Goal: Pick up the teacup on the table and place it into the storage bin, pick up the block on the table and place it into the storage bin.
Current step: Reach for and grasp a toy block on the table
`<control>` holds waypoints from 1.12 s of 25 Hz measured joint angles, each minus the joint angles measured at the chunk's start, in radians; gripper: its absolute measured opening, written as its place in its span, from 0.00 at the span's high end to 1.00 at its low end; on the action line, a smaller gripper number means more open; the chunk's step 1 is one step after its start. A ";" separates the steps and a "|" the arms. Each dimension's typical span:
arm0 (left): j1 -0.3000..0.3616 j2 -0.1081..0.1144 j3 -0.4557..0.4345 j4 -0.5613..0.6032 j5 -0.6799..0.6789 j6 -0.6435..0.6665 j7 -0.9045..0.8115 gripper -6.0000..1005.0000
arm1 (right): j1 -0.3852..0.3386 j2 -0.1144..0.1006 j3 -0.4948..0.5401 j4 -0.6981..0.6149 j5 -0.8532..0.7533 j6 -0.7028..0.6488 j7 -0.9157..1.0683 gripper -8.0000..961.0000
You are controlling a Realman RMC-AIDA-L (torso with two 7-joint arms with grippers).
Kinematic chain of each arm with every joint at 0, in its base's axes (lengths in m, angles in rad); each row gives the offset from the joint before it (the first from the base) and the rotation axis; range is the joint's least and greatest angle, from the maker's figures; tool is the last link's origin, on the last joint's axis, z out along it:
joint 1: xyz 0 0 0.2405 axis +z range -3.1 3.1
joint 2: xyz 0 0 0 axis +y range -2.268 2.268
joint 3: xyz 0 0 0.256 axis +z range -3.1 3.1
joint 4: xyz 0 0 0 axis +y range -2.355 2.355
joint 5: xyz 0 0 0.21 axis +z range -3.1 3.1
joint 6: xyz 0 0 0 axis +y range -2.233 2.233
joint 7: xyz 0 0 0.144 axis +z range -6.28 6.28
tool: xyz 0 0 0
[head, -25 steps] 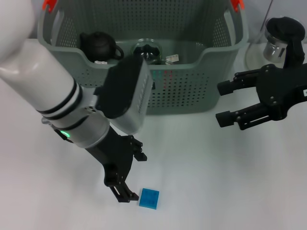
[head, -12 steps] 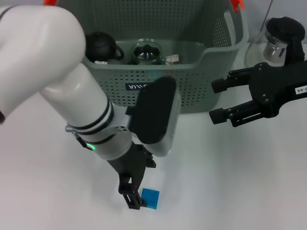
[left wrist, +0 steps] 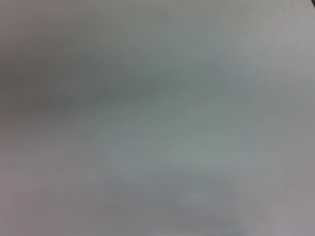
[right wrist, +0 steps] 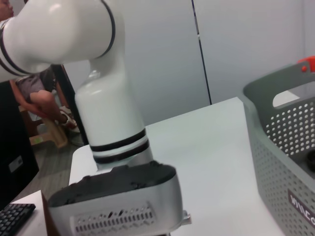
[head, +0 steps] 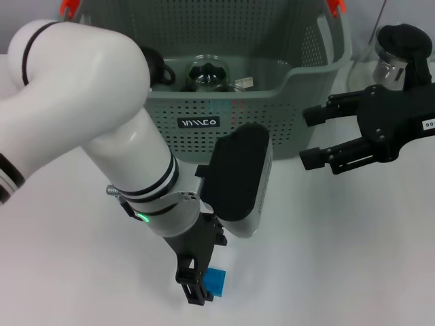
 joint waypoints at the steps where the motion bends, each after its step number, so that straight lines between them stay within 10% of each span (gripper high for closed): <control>1: 0.000 0.000 0.005 0.002 0.000 -0.001 -0.005 0.12 | -0.001 0.000 0.004 0.000 0.000 0.000 -0.002 0.05; 28: 0.008 0.000 0.105 -0.002 0.031 -0.045 -0.059 0.20 | -0.007 0.004 0.057 0.039 0.001 0.000 -0.048 0.05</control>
